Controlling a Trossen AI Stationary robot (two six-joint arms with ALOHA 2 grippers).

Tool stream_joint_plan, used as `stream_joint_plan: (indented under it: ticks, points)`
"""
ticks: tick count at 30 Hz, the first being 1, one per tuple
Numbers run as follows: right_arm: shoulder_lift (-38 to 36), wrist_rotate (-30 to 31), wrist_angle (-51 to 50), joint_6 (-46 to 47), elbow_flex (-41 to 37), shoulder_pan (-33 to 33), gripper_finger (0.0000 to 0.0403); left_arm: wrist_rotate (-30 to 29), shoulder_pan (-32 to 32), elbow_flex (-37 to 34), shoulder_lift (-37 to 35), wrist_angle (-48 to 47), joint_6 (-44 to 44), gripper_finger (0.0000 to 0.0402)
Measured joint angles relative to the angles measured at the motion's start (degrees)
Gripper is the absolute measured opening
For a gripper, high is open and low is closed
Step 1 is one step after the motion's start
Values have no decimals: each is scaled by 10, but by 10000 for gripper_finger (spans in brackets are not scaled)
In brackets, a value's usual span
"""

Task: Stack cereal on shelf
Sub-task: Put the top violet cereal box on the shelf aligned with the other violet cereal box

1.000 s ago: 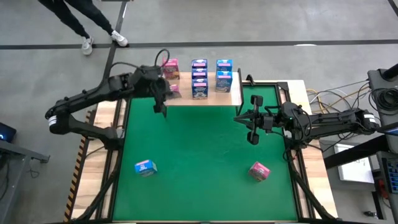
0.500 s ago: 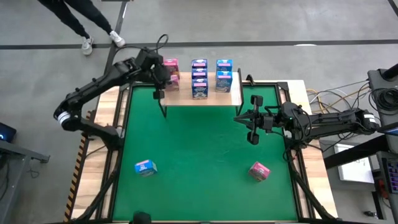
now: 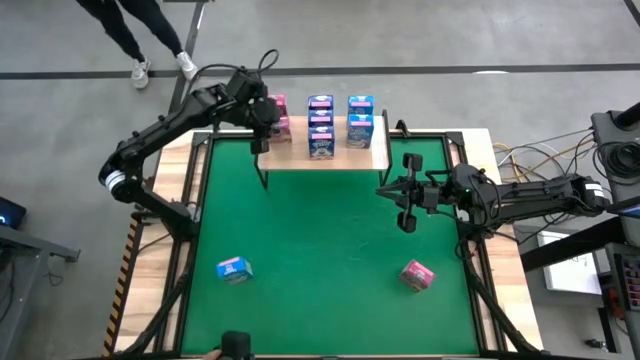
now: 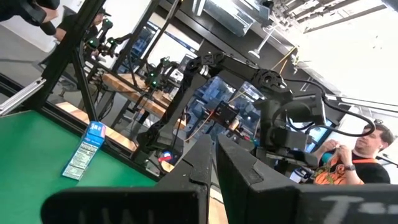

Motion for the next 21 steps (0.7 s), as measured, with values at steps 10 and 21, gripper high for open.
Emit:
stream_joint_plan:
  ticks: [10, 21]
  points:
    - [0, 0, 0, 0, 0, 0, 12, -15, 0, 12, 0, -7, -17, 177]
    - [0, 0, 0, 0, 0, 0, 12, -15, 0, 24, -2, -15, -29, 182]
